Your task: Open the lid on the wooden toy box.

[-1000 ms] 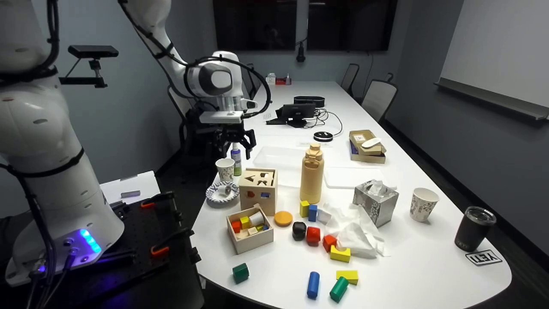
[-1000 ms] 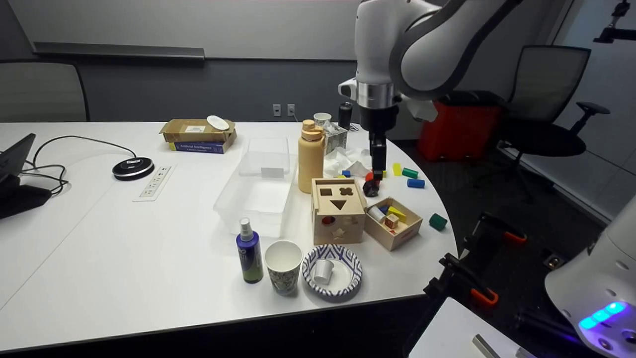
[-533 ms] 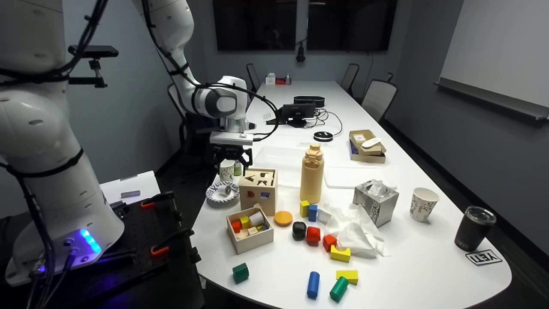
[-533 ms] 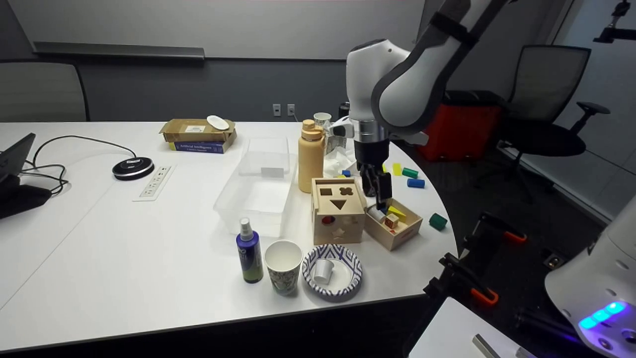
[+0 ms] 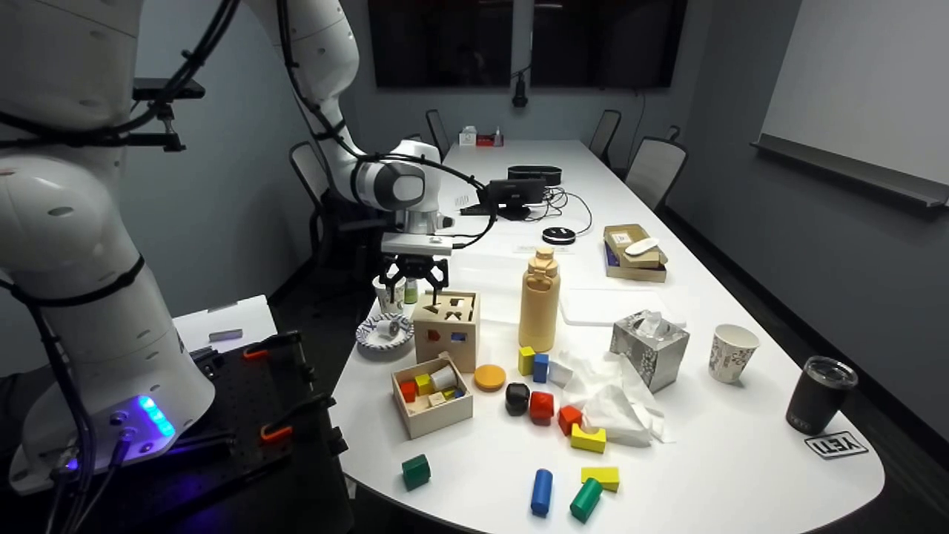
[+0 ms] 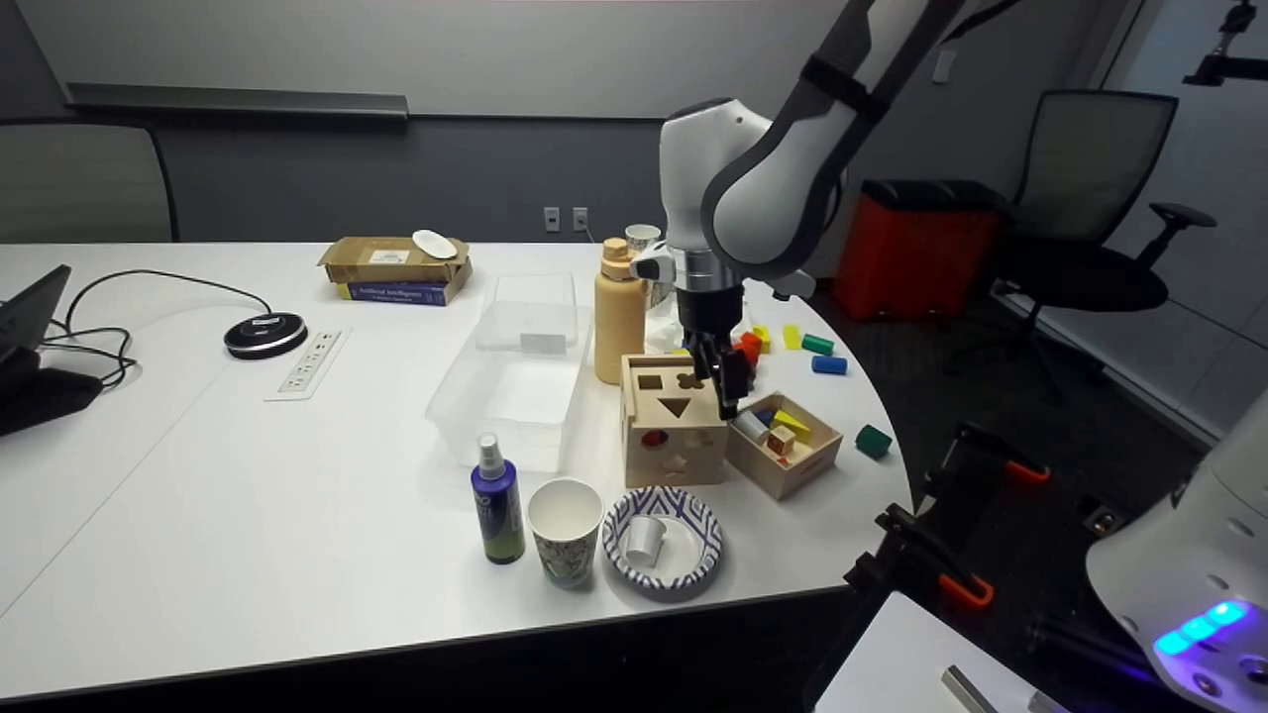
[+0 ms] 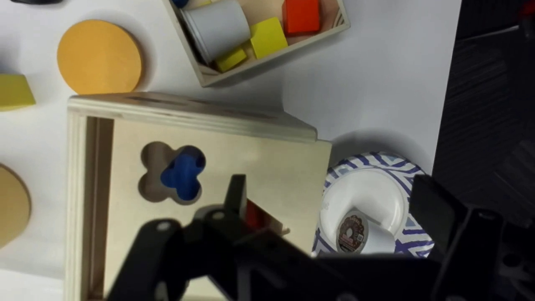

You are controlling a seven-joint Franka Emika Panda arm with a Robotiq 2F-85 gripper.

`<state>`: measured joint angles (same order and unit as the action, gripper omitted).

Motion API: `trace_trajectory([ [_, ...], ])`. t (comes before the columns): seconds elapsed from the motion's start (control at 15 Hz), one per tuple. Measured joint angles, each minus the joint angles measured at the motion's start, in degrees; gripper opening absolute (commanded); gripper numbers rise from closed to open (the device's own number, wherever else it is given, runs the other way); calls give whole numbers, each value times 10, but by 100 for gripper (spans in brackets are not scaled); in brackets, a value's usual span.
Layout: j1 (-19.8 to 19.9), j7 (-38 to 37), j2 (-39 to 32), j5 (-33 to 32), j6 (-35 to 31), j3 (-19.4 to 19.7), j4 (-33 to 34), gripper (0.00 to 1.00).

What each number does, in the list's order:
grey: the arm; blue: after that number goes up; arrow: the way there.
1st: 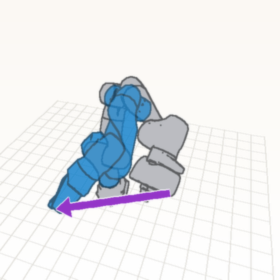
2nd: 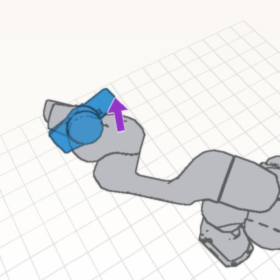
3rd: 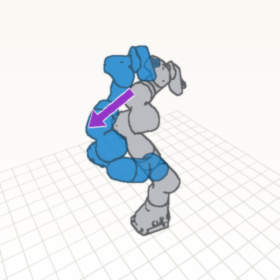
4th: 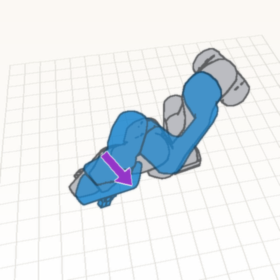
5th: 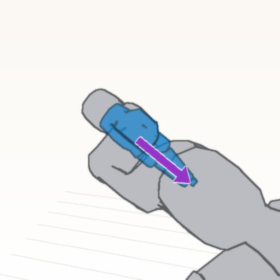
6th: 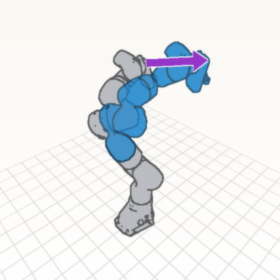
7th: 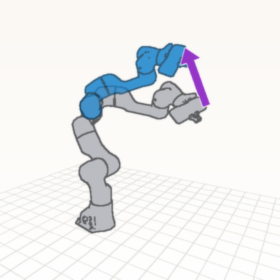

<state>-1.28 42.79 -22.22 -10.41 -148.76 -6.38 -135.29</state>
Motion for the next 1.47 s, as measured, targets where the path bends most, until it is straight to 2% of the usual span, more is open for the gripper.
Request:
trace_trajectory([
  [0.53, -2, -12, -62, -2, -6, -1, 31, 100],
  [1.47, -10, -38, -81, -7, -6, -27, 67, 100],
])
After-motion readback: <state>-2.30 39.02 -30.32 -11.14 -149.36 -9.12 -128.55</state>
